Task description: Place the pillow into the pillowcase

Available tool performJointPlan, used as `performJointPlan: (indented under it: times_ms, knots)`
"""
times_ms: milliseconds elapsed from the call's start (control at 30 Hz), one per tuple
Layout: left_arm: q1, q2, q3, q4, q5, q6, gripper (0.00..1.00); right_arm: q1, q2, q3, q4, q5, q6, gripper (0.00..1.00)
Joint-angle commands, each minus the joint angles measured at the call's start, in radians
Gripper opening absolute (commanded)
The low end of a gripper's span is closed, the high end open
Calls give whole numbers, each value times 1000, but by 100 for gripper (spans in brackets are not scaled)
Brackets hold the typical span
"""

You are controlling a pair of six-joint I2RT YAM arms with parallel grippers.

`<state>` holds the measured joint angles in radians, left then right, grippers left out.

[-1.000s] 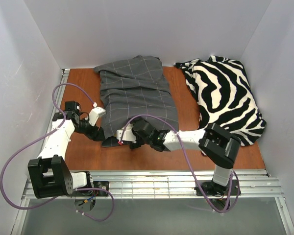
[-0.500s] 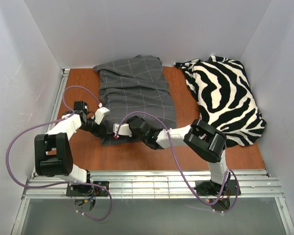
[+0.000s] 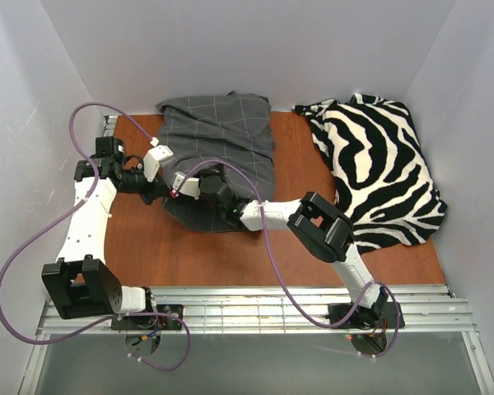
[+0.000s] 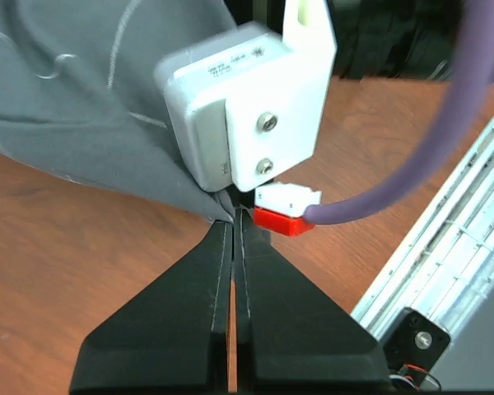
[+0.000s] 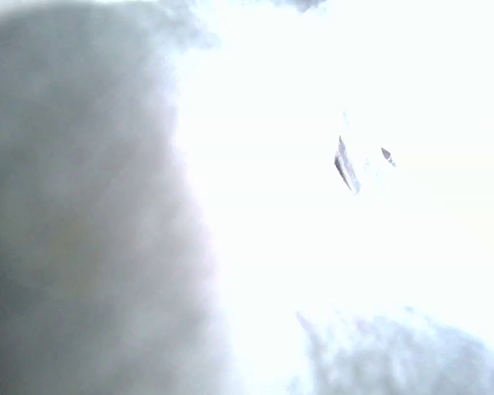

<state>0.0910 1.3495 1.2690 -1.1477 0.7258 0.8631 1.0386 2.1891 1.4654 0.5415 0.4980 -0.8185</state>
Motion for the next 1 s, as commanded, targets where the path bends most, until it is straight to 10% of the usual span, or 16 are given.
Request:
performJointPlan:
  times_ms: [0, 200, 367, 633, 967]
  knots:
    - [-33, -92, 52, -256, 254, -55, 0, -52, 105, 56, 58, 114, -2, 1]
    - [-14, -82, 112, -250, 270, -114, 0, -42, 22, -127, 26, -17, -4, 1]
    - [120, -125, -29, -84, 251, -245, 0, 52, -328, -373, -230, -269, 120, 41]
    - [173, -18, -223, 114, -19, -360, 0, -29, -756, -264, -880, -702, 200, 82]
    - [176, 292, -105, 318, -170, -581, 0, -281, -144, -57, -1081, -769, 194, 61]
